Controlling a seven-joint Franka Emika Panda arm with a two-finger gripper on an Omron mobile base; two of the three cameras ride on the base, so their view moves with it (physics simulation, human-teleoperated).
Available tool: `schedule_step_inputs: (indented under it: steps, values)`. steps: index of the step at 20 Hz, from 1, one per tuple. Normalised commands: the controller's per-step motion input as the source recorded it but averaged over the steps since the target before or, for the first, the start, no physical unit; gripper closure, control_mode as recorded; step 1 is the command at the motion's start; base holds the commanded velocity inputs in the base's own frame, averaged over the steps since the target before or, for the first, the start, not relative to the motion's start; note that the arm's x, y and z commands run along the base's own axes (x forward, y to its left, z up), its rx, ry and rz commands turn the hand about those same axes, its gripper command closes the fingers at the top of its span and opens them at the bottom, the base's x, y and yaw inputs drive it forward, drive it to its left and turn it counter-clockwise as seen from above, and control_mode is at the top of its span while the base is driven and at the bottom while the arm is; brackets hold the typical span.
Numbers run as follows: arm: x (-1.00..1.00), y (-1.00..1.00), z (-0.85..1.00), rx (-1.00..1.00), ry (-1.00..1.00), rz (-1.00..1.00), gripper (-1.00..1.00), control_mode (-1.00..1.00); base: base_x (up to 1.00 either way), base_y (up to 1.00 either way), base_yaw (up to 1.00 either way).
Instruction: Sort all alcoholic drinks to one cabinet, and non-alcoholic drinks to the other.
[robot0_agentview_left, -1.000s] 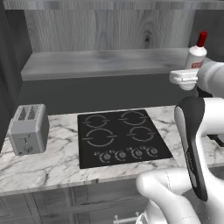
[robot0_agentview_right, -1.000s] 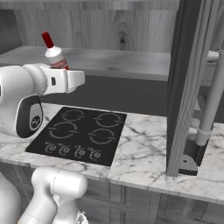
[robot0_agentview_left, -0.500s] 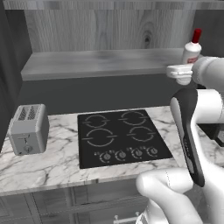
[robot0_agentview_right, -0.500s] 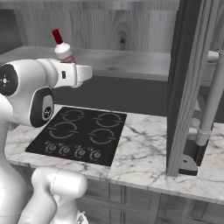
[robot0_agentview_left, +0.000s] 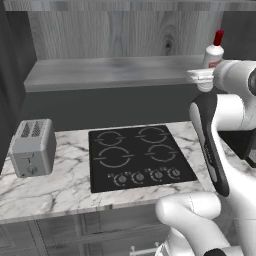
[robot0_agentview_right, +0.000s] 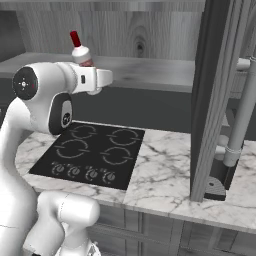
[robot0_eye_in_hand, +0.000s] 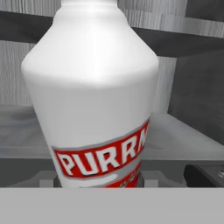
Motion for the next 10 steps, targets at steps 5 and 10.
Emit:
schedule_step_inputs:
  steps: [5,10]
  values:
    - [0.36,-0.05,0.0,0.0,0.0,0.0,1.0,-1.0,0.0,0.0,0.0]
    - [0.36,-0.06,0.0,0.0,0.0,0.0,1.0,-1.0,0.0,0.0,0.0]
